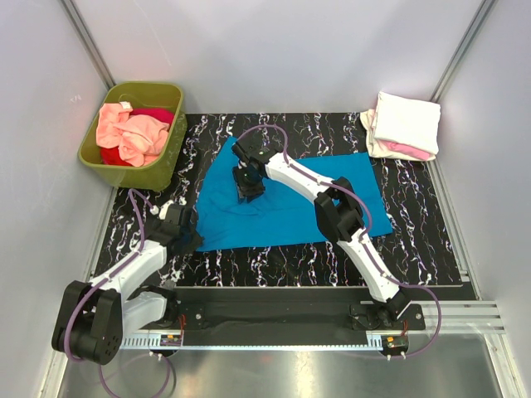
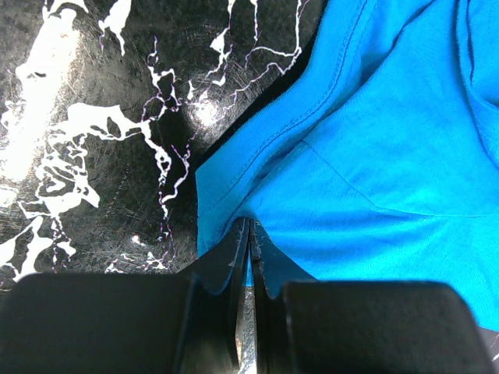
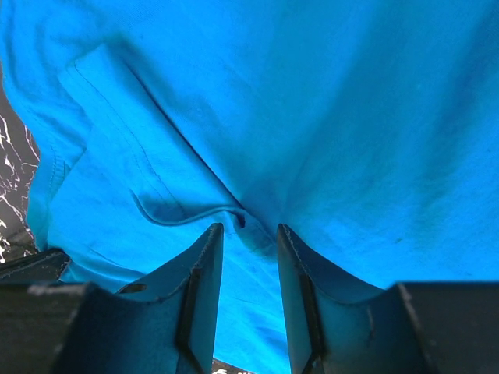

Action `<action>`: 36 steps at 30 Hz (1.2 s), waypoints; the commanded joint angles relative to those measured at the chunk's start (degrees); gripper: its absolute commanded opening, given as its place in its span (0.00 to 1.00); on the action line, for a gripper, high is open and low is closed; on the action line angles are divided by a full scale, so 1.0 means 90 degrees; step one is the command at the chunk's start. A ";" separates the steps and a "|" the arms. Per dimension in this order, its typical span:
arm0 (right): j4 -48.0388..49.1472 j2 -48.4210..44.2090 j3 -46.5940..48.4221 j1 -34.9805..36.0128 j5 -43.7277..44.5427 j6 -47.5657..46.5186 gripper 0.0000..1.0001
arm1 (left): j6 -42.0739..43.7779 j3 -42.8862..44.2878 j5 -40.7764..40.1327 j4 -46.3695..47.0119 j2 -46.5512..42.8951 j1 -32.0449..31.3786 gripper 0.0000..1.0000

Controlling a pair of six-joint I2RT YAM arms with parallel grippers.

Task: Fold and stack the t-shirts
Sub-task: Fold the tshirt

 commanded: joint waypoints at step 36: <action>0.0298 -0.0235 -0.0308 -0.0642 0.0319 -0.0037 0.00 | 0.0009 -0.0207 -0.0315 -0.0328 0.0071 -0.0078 0.09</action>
